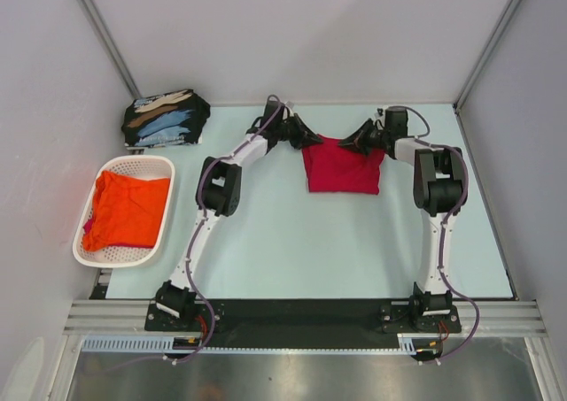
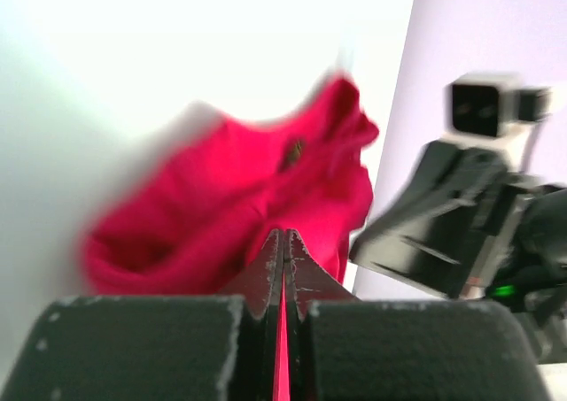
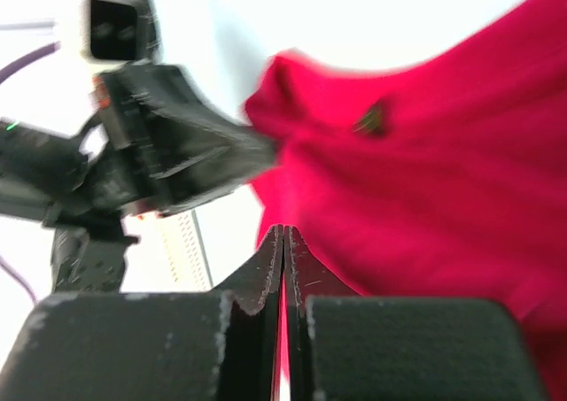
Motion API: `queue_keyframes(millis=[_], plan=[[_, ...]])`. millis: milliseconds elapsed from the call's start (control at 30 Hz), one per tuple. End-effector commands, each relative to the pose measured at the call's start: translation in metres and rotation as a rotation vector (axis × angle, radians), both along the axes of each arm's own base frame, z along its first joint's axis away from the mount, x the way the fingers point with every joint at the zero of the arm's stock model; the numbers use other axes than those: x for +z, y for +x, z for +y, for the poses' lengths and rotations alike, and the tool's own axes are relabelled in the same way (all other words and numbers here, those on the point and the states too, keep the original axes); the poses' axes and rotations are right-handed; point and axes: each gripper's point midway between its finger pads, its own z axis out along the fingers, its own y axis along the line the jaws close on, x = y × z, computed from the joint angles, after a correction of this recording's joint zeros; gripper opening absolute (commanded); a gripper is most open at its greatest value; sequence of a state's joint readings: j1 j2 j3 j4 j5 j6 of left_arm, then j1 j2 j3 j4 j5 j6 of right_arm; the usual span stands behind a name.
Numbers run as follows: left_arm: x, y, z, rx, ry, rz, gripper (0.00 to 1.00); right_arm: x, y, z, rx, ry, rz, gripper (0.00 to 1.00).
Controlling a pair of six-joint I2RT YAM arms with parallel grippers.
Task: Fold and stack the t-shirts
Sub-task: Smooth out wrinkles on the folded tshirt
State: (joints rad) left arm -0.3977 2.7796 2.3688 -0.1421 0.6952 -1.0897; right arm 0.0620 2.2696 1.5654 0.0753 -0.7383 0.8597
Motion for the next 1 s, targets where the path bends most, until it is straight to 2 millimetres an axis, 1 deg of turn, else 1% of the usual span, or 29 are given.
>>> queue_keyframes(millis=[0, 33, 67, 100, 133, 167, 233, 267, 333, 367, 400, 433, 467, 500, 567, 600, 667, 700, 733, 767, 800, 833, 867, 900, 933, 967], plan=[[0.014, 0.037, 0.012, 0.121, -0.061, -0.036, 0.0, -0.023, 0.035, -0.016, -0.082, -0.064, -0.011, 0.0], [0.014, 0.04, 0.014, 0.126, -0.071, -0.039, 0.0, -0.029, 0.04, -0.02, -0.099, -0.082, -0.002, 0.0], [0.01, 0.039, 0.015, 0.121, -0.08, -0.029, 0.0, -0.036, 0.045, -0.027, -0.116, -0.114, 0.003, 0.0], [0.014, 0.038, 0.016, 0.106, -0.098, -0.025, 0.0, -0.036, 0.053, -0.034, -0.151, -0.156, 0.003, 0.0], [0.022, 0.037, 0.014, 0.086, -0.121, -0.048, 0.0, -0.035, 0.057, -0.041, -0.173, -0.183, -0.006, 0.0], [0.038, 0.036, 0.013, 0.068, -0.141, -0.076, 0.0, -0.031, 0.065, -0.053, -0.215, -0.242, -0.041, 0.0], [0.058, 0.026, 0.011, 0.017, -0.172, -0.119, 0.0, -0.023, 0.071, -0.064, -0.255, -0.294, -0.076, 0.0], [0.086, 0.022, 0.011, 0.001, -0.195, -0.159, 0.0, -0.012, 0.077, -0.074, -0.291, -0.343, -0.113, 0.0], [0.1, 0.009, 0.012, -0.033, -0.207, -0.184, 0.0, -0.003, 0.08, -0.083, -0.317, -0.391, -0.137, 0.0], [0.13, 0.002, 0.014, -0.052, -0.215, -0.241, 0.0, 0.007, 0.083, -0.089, -0.337, -0.422, -0.165, 0.0], [0.127, -0.006, 0.015, -0.071, -0.205, -0.229, 0.0, 0.015, 0.085, -0.092, -0.345, -0.441, -0.183, 0.0], [0.131, -0.012, 0.017, -0.083, -0.201, -0.234, 0.0, 0.018, 0.084, -0.095, -0.351, -0.461, -0.185, 0.0], [0.139, -0.018, 0.018, -0.101, -0.196, -0.261, 0.0, 0.032, 0.084, -0.097, -0.351, -0.467, -0.212, 0.0], [0.146, -0.028, 0.021, -0.112, -0.188, -0.261, 0.0, 0.036, 0.083, -0.098, -0.35, -0.463, -0.215, 0.0], [0.155, -0.042, 0.024, -0.136, -0.181, -0.276, 0.0, 0.052, 0.078, -0.091, -0.327, -0.426, -0.238, 0.0], [0.162, -0.055, 0.026, -0.148, -0.176, -0.28, 0.0, 0.072, 0.075, -0.087, -0.327, -0.406, -0.27, 0.0], [0.166, -0.068, 0.029, -0.168, -0.163, -0.301, 0.0, 0.085, 0.064, -0.077, -0.294, -0.372, -0.287, 0.0], [0.156, -0.077, 0.031, -0.17, -0.148, -0.273, 0.0, 0.108, 0.059, -0.073, -0.295, -0.352, -0.32, 0.0], [0.163, -0.084, 0.032, -0.174, -0.151, -0.281, 0.0, 0.108, 0.05, -0.065, -0.267, -0.332, -0.31, 0.0], [0.16, -0.09, 0.032, -0.185, -0.151, -0.268, 0.0, 0.113, 0.046, -0.063, -0.258, -0.32, -0.31, 0.0], [0.148, -0.096, 0.033, -0.192, -0.146, -0.233, 0.0, 0.114, 0.038, -0.057, -0.246, -0.298, -0.28, 0.0], [0.142, -0.101, 0.032, -0.204, -0.146, -0.213, 0.0, 0.107, 0.029, -0.051, -0.214, -0.275, -0.247, 0.0], [0.131, -0.107, 0.031, -0.214, -0.135, -0.172, 0.0, 0.103, 0.024, -0.047, -0.203, -0.257, -0.223, 0.0], [0.121, -0.112, 0.029, -0.224, -0.124, -0.141, 0.0, 0.094, 0.016, -0.044, -0.185, -0.24, -0.184, 0.0], [0.109, -0.114, 0.027, -0.229, -0.115, -0.118, 0.0, 0.09, 0.008, -0.039, -0.17, -0.206, -0.151, 0.0], [0.1, -0.118, 0.025, -0.235, -0.105, -0.09, 0.0, 0.071, -0.003, -0.037, -0.156, -0.193, -0.1, 0.0]])
